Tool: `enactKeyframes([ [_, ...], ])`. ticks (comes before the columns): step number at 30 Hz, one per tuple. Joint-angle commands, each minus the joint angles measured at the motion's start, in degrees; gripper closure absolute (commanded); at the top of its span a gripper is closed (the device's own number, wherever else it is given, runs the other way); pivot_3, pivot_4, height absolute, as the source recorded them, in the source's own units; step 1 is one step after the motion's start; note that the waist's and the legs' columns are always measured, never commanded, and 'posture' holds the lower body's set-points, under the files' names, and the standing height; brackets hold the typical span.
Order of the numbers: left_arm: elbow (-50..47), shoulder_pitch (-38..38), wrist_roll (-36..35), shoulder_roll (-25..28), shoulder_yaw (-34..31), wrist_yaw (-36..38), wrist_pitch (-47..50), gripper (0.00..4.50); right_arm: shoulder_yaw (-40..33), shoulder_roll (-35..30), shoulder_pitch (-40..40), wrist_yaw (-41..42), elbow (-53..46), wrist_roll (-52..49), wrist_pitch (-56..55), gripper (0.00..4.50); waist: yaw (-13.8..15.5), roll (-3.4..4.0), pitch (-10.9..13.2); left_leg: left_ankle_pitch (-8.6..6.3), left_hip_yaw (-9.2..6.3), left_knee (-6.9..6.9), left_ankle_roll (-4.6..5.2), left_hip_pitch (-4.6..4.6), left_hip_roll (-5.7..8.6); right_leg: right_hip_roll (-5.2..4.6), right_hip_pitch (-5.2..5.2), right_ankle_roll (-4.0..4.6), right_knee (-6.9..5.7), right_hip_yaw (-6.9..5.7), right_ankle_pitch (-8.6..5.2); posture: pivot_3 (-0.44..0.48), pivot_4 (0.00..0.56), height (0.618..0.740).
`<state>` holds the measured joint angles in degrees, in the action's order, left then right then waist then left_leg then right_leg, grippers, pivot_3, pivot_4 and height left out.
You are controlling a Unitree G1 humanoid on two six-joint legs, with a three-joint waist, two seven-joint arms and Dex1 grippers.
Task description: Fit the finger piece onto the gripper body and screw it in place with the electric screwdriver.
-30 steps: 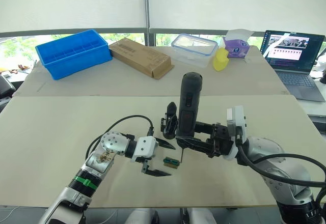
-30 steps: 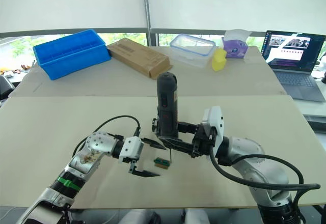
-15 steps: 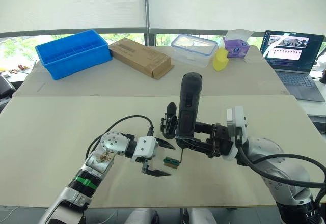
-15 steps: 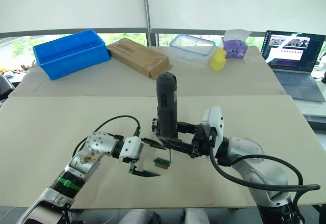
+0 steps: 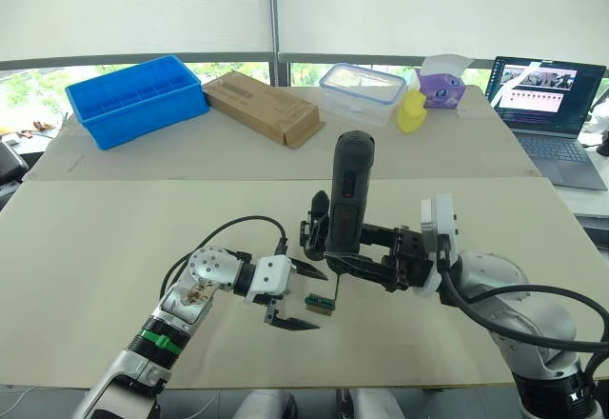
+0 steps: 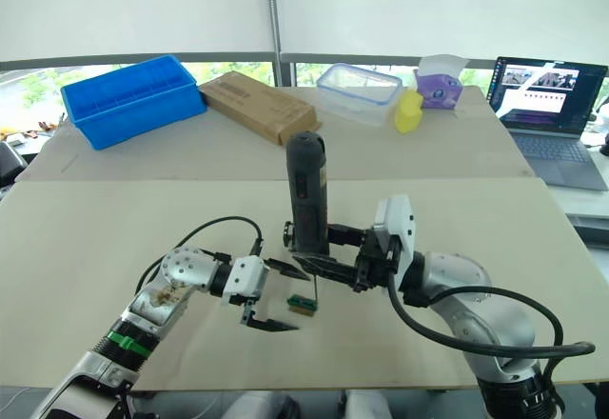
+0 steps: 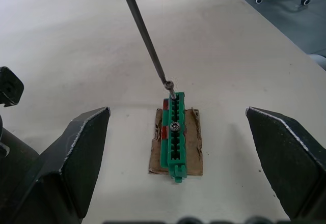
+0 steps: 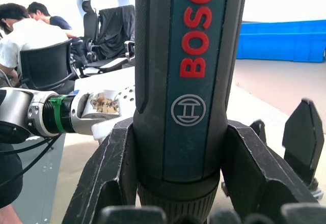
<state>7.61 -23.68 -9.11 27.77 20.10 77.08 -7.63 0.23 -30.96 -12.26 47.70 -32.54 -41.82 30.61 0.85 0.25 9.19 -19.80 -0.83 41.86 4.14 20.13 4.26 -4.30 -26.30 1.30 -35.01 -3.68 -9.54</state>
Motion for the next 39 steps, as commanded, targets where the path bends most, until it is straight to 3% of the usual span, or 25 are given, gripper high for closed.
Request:
enactKeyframes([
  [1,-0.37,-0.38,-0.3,0.08,-0.23,-0.02,-1.16,0.0,-0.45,0.22,-0.87,-0.13,-2.98,-1.85,-0.61,2.58,0.01,0.0,0.0,0.0,0.0,0.0,0.0,0.0,0.0,0.0,0.0,0.0,0.0,0.0,0.0,0.0,0.15,0.74],
  [39,-0.43,-0.41,-0.33,0.29,-0.43,-0.05,-1.68,0.0,-0.18,-0.94,-3.05,-4.95,-2.36,-6.51,5.09,2.58,-0.02,0.0,0.0,0.0,0.0,0.0,0.01,0.0,0.0,-0.01,0.0,0.0,0.0,0.0,0.0,0.0,0.15,0.74],
])
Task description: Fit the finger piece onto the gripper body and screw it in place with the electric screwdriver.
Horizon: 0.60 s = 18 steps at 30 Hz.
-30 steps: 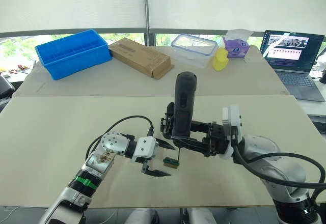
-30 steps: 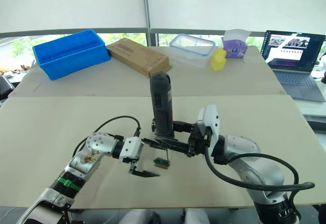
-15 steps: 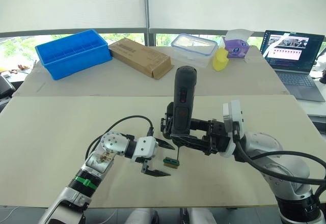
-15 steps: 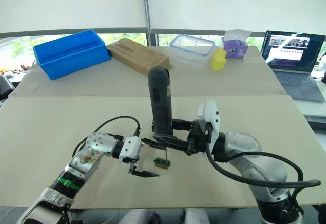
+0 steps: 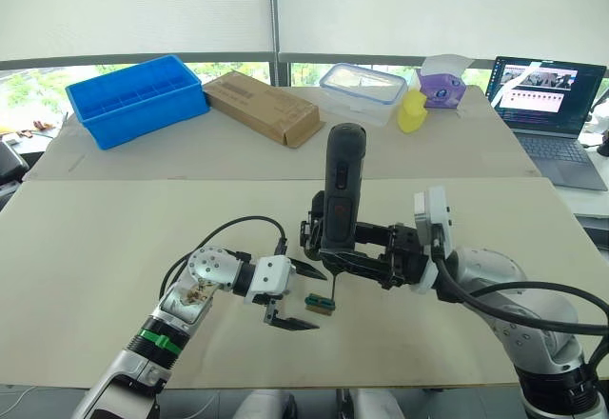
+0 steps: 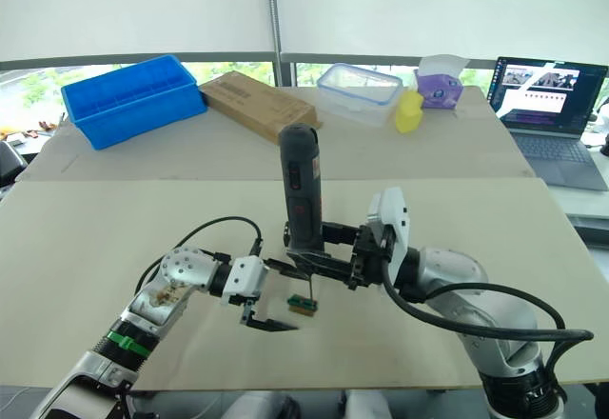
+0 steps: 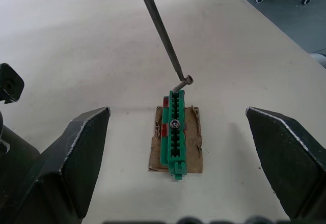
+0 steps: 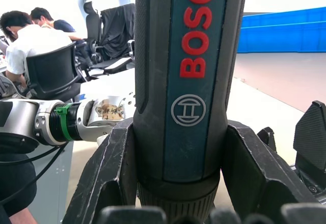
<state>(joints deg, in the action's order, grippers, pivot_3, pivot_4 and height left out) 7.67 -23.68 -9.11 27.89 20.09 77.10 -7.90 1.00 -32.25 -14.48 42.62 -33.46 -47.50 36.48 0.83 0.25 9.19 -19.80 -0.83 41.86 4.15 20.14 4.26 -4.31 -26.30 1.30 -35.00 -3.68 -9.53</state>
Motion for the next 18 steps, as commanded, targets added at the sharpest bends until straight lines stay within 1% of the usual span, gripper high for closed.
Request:
enactKeyframes([
  [1,-0.52,-0.39,-0.34,0.18,-0.43,-0.07,-1.4,0.0,-0.93,0.34,-0.84,0.15,-1.34,-0.78,-0.83,2.58,0.01,0.0,0.0,0.0,0.0,0.0,0.0,0.0,0.0,0.0,0.0,0.0,0.0,0.0,0.0,0.0,0.15,0.74],
  [18,-0.67,-0.35,-0.37,0.11,-0.29,-0.09,-1.89,0.0,-0.99,0.06,-0.84,0.1,-0.31,-0.54,-0.67,2.58,0.0,0.0,0.0,0.0,0.0,0.0,0.0,0.0,0.0,0.0,0.0,0.0,0.0,0.0,0.0,0.0,0.15,0.74],
])
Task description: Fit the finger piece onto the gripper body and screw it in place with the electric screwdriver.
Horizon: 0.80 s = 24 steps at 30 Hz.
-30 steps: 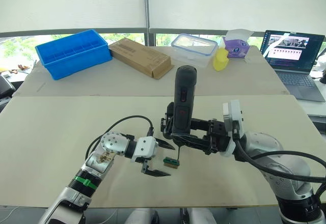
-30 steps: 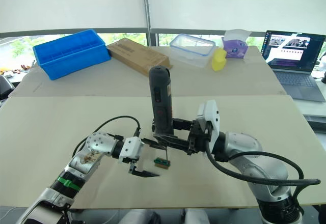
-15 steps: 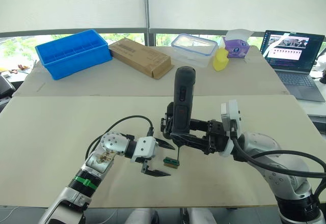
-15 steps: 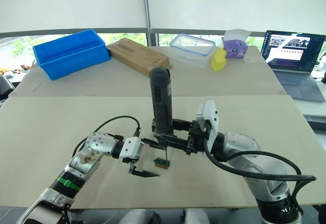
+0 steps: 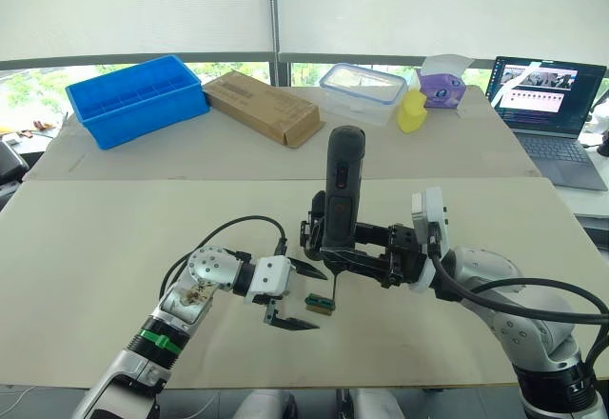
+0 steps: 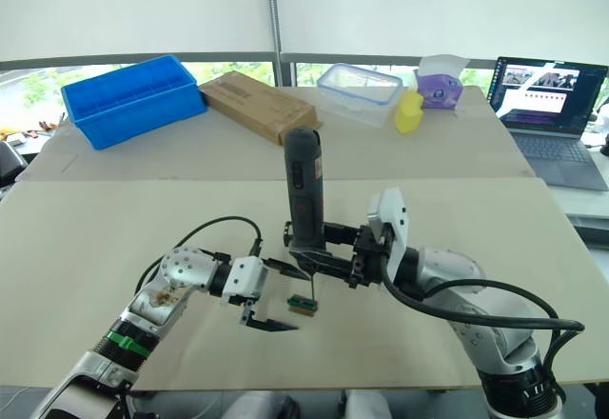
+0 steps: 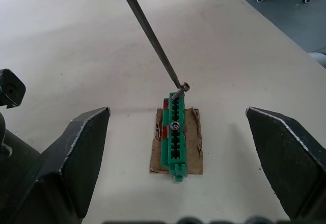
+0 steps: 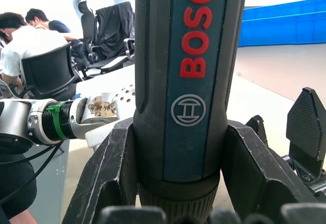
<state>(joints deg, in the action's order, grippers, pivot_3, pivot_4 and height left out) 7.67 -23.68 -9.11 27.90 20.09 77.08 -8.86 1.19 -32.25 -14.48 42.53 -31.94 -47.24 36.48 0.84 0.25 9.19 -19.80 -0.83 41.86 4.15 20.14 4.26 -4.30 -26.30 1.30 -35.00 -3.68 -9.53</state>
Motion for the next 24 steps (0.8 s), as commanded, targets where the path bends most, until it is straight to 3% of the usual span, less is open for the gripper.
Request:
enactKeyframes([
  [1,-0.66,-0.34,-0.38,0.11,-0.29,-0.07,-0.96,0.0,-1.14,0.07,-0.85,0.21,-1.75,-0.68,-0.73,2.58,0.0,0.0,0.0,0.0,0.0,0.0,0.0,0.0,0.0,0.0,0.0,0.0,0.0,0.0,0.0,0.0,0.15,0.74],
  [24,-1.0,0.1,-0.31,-0.14,-0.23,-0.73,-1.1,0.0,-0.66,-0.02,-1.73,0.79,0.27,1.98,-1.45,2.58,0.0,0.0,0.0,0.0,0.0,0.0,0.0,0.0,0.0,0.0,0.0,0.0,0.0,0.0,0.0,0.0,0.15,0.74],
])
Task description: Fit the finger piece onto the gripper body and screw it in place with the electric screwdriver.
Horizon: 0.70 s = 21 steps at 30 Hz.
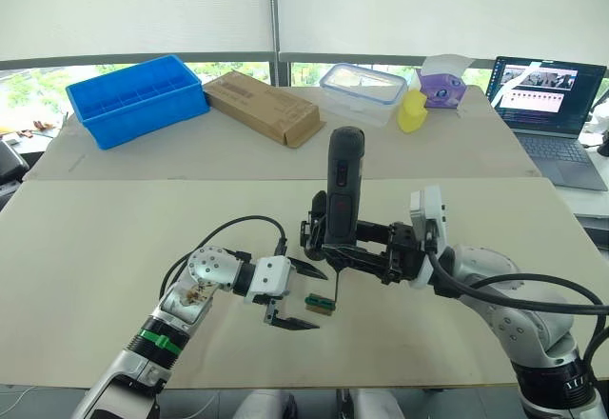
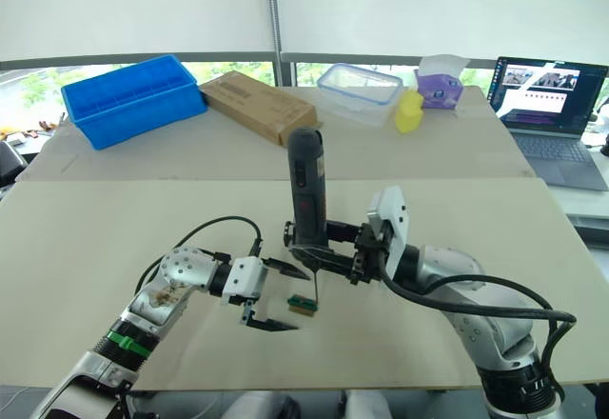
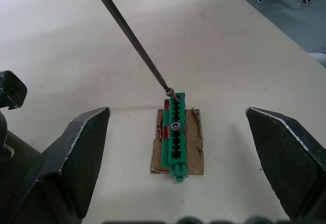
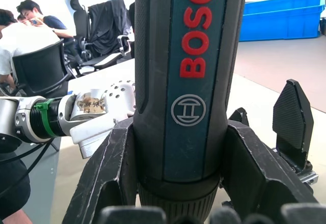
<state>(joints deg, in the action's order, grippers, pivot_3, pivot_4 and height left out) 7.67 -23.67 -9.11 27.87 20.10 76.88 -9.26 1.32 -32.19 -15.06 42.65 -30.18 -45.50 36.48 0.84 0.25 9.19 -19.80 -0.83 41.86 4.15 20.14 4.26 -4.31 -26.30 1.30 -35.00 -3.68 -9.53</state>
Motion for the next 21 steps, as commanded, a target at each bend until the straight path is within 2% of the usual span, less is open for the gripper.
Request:
enactKeyframes([
  [1,-0.96,0.06,-0.32,-0.12,-0.24,-0.55,-0.7,0.0,-0.81,-0.26,-1.13,0.79,-1.49,0.31,-1.26,2.58,0.0,0.0,0.0,0.0,0.0,0.0,0.0,0.0,0.0,0.0,0.0,0.0,0.0,0.0,0.0,0.0,0.15,0.74],
  [21,0.09,-0.76,-0.28,-0.54,-0.14,-0.66,-0.96,0.0,-0.35,-1.46,0.31,2.64,-2.96,0.51,-0.56,2.58,-0.01,0.0,0.0,0.0,0.0,0.0,0.0,0.0,0.0,0.0,0.0,0.0,0.0,0.0,0.0,0.0,0.15,0.74],
])
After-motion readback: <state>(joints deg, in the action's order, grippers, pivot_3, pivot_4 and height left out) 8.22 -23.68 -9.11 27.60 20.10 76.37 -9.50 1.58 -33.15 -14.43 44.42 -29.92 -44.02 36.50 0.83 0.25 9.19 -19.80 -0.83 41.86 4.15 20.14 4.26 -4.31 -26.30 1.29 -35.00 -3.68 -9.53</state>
